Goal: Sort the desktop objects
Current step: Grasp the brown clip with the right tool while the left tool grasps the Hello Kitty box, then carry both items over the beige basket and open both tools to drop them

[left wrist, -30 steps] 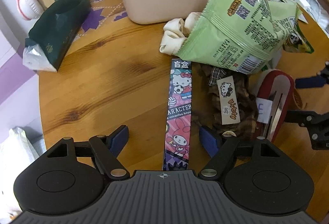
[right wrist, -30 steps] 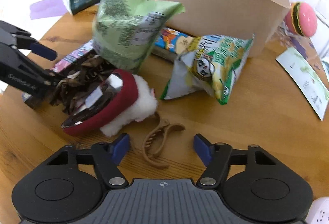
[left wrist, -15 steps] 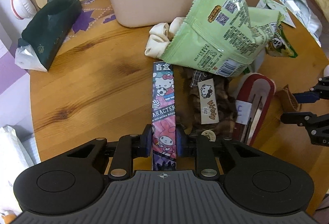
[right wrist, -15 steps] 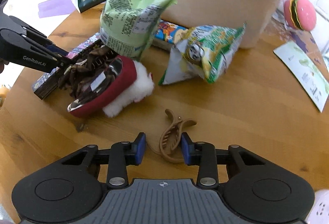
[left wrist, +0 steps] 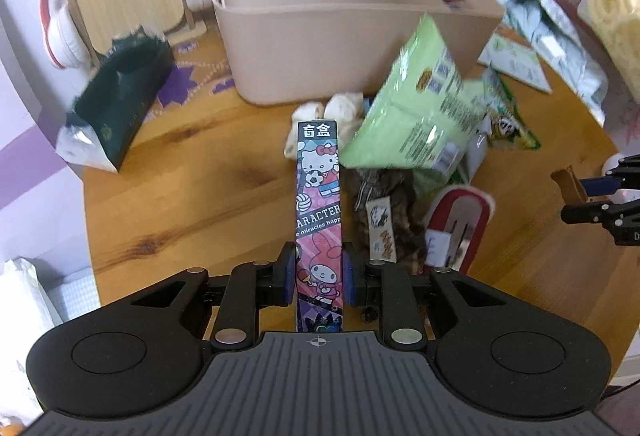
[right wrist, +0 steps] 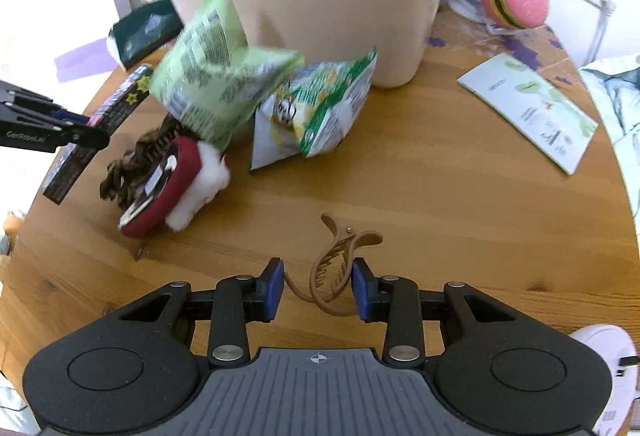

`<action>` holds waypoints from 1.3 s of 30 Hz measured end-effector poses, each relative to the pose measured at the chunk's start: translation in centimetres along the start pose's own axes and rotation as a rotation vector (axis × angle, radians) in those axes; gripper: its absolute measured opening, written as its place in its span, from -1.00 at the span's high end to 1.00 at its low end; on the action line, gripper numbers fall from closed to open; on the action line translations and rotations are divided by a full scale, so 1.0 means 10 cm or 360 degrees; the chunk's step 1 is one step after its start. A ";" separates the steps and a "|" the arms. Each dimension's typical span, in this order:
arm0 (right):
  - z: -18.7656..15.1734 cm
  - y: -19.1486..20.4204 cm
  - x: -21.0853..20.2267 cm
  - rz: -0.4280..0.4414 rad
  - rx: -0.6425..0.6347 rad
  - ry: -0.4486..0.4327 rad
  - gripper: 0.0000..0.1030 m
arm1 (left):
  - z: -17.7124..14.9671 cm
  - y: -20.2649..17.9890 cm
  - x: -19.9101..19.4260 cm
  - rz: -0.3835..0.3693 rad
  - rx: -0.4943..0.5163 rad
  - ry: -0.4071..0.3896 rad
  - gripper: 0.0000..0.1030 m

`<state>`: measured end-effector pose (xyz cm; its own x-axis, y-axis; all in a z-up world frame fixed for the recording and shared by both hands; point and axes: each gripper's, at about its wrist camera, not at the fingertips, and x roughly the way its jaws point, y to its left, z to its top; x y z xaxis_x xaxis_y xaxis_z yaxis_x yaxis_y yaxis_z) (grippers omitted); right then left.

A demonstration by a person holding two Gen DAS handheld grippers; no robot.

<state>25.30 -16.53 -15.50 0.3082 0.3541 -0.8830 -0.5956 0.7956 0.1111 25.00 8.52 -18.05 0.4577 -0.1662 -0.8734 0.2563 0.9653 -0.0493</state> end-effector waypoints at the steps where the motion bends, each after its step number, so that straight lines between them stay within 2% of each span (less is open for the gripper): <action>1: 0.02 -0.03 -0.04 0.0001 0.0005 -0.0016 0.34 | 0.01 0.00 -0.05 0.0000 0.0003 -0.0014 0.56; 12: 0.31 -0.19 -0.51 -0.0003 0.0022 -0.0214 0.34 | 0.23 0.02 -0.46 0.0088 0.0029 -0.0160 0.56; 16: 0.46 -0.24 -0.65 0.0005 0.0020 -0.0295 0.34 | 0.41 0.03 -0.60 0.0154 0.0068 -0.0243 0.56; 23: 0.77 -0.35 -0.82 -0.0025 0.0012 -0.0437 0.34 | 0.82 0.08 -0.73 0.0196 0.0086 -0.0373 0.56; 31: 1.20 -0.52 -0.82 -0.0034 -0.0061 -0.0535 0.34 | 1.34 -0.05 -0.63 0.0203 0.0104 -0.0458 0.55; 39: 1.71 -0.57 -0.65 -0.0005 -0.0138 -0.0631 0.34 | 1.79 -0.21 -0.25 0.0211 0.0103 -0.0439 0.56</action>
<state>39.38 -15.01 -2.62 0.5620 0.5273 -0.6373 -0.6494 0.7585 0.0549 38.57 3.26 -7.05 0.7021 -0.0968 -0.7054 0.2285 0.9689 0.0946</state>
